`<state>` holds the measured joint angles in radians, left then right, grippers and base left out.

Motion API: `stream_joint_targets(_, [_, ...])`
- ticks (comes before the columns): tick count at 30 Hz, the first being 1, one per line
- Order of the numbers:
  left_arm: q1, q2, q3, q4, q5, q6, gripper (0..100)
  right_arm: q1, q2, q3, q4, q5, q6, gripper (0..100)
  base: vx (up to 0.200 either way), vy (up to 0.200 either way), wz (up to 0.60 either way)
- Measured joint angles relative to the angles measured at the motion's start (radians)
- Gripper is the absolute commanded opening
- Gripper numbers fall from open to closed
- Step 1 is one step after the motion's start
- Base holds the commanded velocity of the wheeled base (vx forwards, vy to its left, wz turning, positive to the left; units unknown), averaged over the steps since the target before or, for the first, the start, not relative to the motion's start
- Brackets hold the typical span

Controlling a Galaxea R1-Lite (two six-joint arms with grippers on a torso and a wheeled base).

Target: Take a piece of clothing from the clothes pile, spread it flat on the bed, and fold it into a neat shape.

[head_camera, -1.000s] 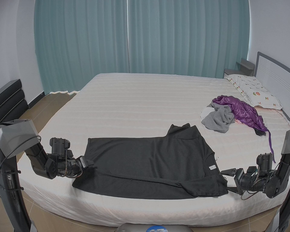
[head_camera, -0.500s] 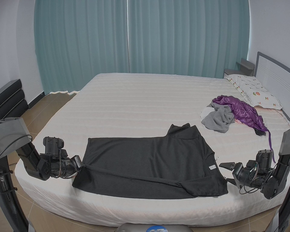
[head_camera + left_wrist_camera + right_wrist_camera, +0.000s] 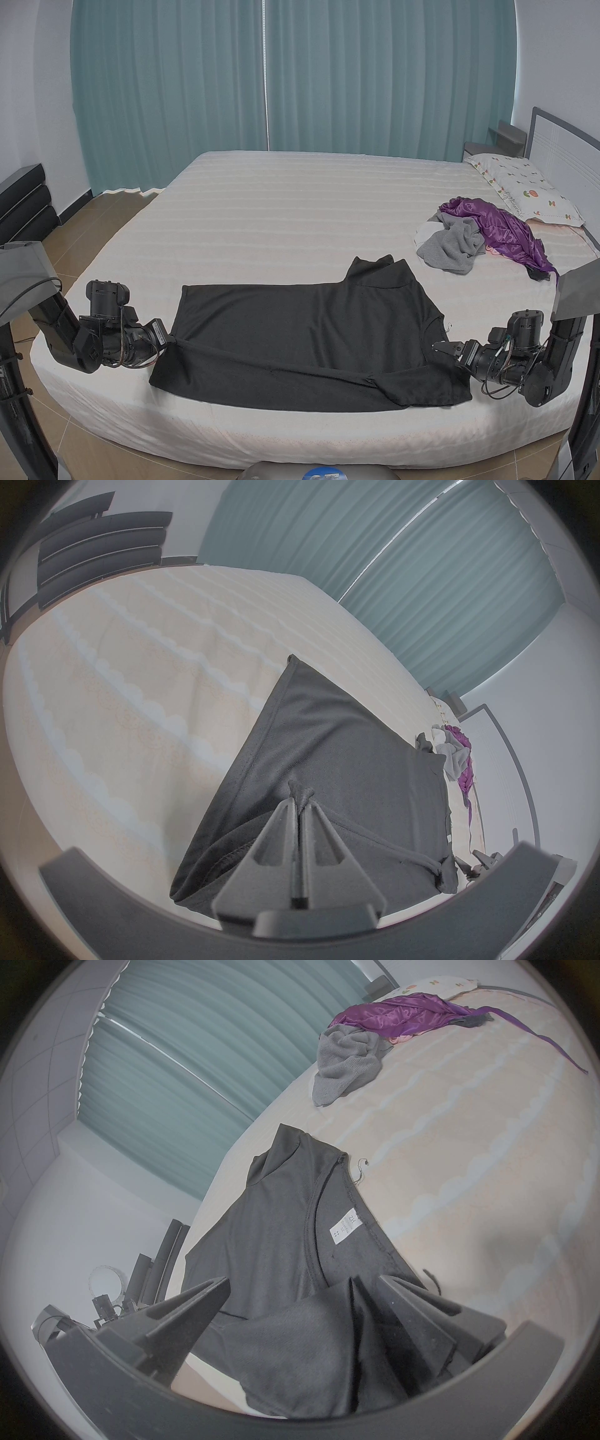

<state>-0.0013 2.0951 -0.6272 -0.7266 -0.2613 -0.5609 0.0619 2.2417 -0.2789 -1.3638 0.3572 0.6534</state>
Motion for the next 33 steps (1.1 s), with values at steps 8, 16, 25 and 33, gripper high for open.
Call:
stream_joint_targets(8, [0.000,0.000,0.000,0.000,-0.001,0.000,0,0.004,0.066,-0.050,0.014,0.025,-0.013,0,0.000,0.000,0.00])
stream_joint_targets(16, [-0.001,0.000,0.000,0.000,-0.001,0.000,0,0.006,0.101,-0.054,0.003,0.031,-0.015,0,0.000,0.000,0.00])
stream_joint_targets(25, [0.000,-0.007,0.013,0.001,0.001,0.001,0,-0.011,0.067,-0.028,-0.001,0.044,0.000,0,0.000,0.000,0.00])
stream_joint_targets(33, [0.005,-0.029,0.036,0.002,0.004,0.001,0,-0.018,-0.014,0.011,-0.001,0.051,0.036,0,0.000,0.000,0.00])
